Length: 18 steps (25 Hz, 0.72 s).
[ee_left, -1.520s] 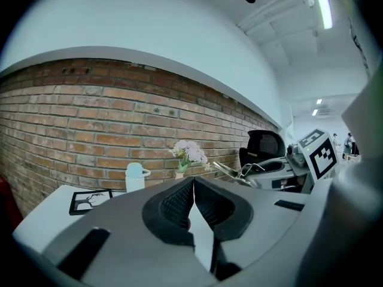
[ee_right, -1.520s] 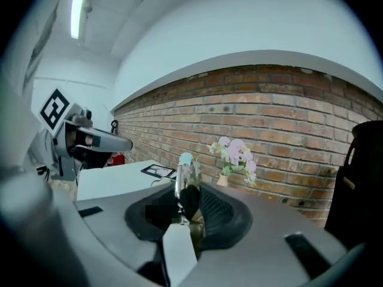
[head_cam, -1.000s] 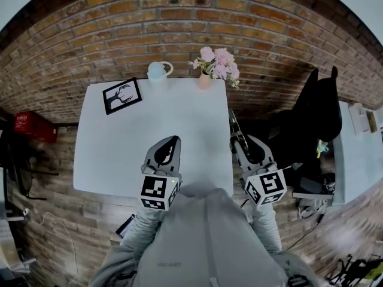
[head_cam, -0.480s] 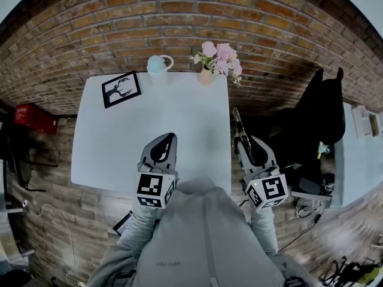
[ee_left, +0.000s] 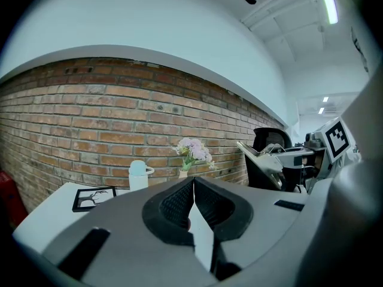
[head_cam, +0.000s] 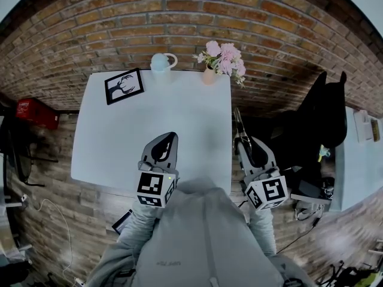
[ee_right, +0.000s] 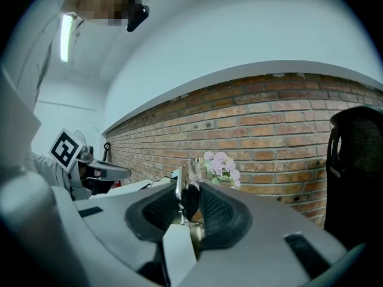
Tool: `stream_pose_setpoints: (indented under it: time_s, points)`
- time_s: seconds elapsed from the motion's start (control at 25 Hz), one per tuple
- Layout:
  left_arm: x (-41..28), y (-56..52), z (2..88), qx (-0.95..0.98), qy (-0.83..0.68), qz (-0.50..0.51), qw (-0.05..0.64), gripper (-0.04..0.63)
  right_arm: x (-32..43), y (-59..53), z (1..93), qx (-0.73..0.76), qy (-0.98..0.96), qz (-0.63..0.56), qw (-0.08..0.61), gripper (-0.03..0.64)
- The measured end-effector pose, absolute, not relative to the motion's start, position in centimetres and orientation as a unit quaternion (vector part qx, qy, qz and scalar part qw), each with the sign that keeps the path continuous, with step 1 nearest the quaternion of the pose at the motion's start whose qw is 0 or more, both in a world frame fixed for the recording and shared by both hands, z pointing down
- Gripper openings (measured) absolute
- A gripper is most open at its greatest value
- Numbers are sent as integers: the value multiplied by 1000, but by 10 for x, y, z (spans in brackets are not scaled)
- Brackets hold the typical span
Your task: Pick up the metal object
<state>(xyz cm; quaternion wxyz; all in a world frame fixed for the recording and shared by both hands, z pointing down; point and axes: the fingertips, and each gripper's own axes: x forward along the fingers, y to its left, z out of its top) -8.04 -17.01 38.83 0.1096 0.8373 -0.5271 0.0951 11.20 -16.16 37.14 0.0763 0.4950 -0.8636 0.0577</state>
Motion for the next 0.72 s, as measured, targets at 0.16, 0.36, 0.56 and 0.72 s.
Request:
stream_pose_setpoints:
  time_s: [0.16,0.36,0.56,0.72]
  points:
    - [-81,-169,388,837,-527,95,110,27,112,-161,370,493,-865,57,77,107]
    - [-80,-169,387,838,-526,94,109,28,111,-161,369,491,-866,52,79,107]
    - [-79,-167,387,838,-526,93,109,28,112,-160,371,490,-866,52,80,107]
    - [-79,-166,388,838,-527,94,108,28,112,-159,373,491,-866,53,80,106]
